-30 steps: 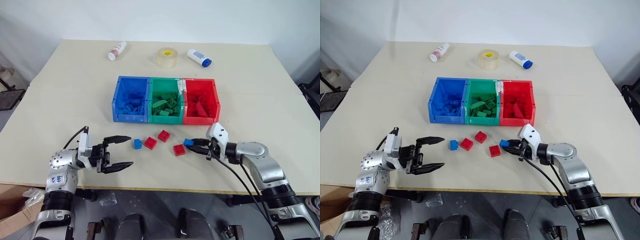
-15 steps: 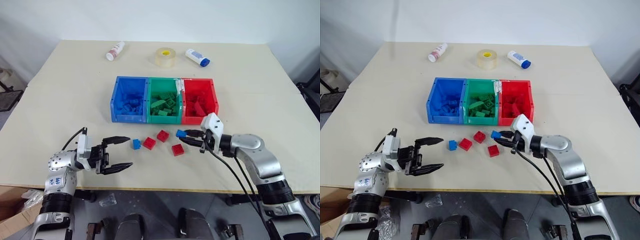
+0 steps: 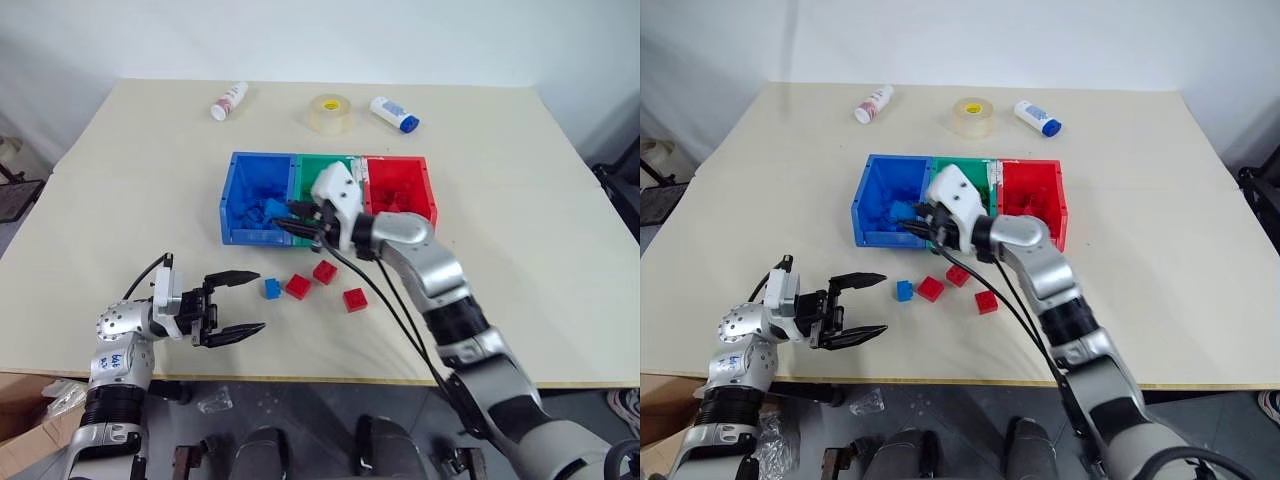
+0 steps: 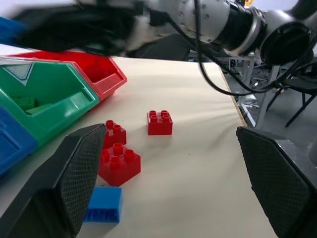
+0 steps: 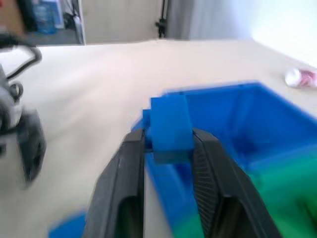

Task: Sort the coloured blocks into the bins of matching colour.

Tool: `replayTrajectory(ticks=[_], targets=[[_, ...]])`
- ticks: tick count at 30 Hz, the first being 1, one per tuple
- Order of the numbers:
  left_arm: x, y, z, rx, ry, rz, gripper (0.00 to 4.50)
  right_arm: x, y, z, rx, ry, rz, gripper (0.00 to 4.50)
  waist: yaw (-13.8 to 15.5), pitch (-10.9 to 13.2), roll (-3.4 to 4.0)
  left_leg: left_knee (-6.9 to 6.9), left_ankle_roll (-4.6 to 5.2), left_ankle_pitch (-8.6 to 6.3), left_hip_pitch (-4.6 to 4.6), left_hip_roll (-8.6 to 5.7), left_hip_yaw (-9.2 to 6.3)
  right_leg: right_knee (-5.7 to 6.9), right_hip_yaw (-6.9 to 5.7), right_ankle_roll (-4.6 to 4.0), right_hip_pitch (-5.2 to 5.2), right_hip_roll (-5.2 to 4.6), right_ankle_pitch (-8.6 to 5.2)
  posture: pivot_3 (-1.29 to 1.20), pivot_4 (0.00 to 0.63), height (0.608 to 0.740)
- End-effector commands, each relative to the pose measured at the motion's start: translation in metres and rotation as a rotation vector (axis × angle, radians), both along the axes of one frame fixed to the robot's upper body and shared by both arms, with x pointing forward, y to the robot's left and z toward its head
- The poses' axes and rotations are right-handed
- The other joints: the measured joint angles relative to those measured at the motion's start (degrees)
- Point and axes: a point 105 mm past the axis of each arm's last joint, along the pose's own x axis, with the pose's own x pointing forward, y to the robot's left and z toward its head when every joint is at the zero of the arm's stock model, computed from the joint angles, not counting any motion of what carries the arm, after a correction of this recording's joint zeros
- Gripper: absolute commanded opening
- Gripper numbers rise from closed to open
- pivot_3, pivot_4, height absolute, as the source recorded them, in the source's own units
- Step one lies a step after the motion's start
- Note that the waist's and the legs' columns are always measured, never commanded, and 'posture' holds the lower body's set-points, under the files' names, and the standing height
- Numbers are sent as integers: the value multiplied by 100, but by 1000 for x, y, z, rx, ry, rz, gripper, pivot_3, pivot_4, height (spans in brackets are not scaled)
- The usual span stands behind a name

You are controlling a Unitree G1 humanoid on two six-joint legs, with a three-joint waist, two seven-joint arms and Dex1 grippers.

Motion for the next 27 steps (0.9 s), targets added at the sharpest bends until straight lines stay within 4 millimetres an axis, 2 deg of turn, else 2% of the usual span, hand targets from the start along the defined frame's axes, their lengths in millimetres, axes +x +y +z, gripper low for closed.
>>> replayTrajectory(ticks=[1,2,3,5,7,12,14,19,27], targets=[[2,2,7,-7,-33,15,4500,18,20,15,31,-65,-57,885,-5,0,0,2,0,0,0,0,2,3,2,0,-1,0,0,0,150,740],[2,3,7,-7,-35,17,4500,22,24,15,39,-72,-77,885,-11,0,0,2,0,0,-2,0,5,6,5,0,-7,0,0,0,150,740],[2,3,7,-7,-35,18,4500,25,25,15,44,-78,-90,1606,-19,0,0,2,0,0,-2,1,6,11,8,0,-11,0,0,0,150,740],[2,4,8,-5,-37,25,4500,27,28,17,69,-93,-101,2138,-19,0,-1,0,-1,0,-3,1,11,12,12,0,-16,0,0,0,150,740],[2,6,8,-3,-38,30,4500,26,28,17,81,-102,-86,2857,-19,0,-1,0,0,0,-4,0,12,12,15,0,-17,0,0,0,150,740],[2,8,8,0,-36,36,4500,11,14,7,58,-104,17,4448,-39,0,-1,-1,0,0,-7,1,17,15,21,0,-25,0,0,0,150,740],[3,8,8,0,-34,36,4500,0,2,3,45,-100,69,4480,-34,0,-1,0,0,0,-8,0,18,15,23,0,-25,0,0,0,150,740],[8,6,8,-3,-29,24,4500,-39,-53,-19,-34,-34,178,4480,29,0,-1,1,3,-2,-10,0,17,13,24,0,-26,0,0,0,150,740],[14,4,6,-5,-22,10,4500,-68,-139,-46,-129,96,23,4480,39,0,-1,2,2,-4,-8,1,23,13,28,0,-29,0,0,0,150,740]])
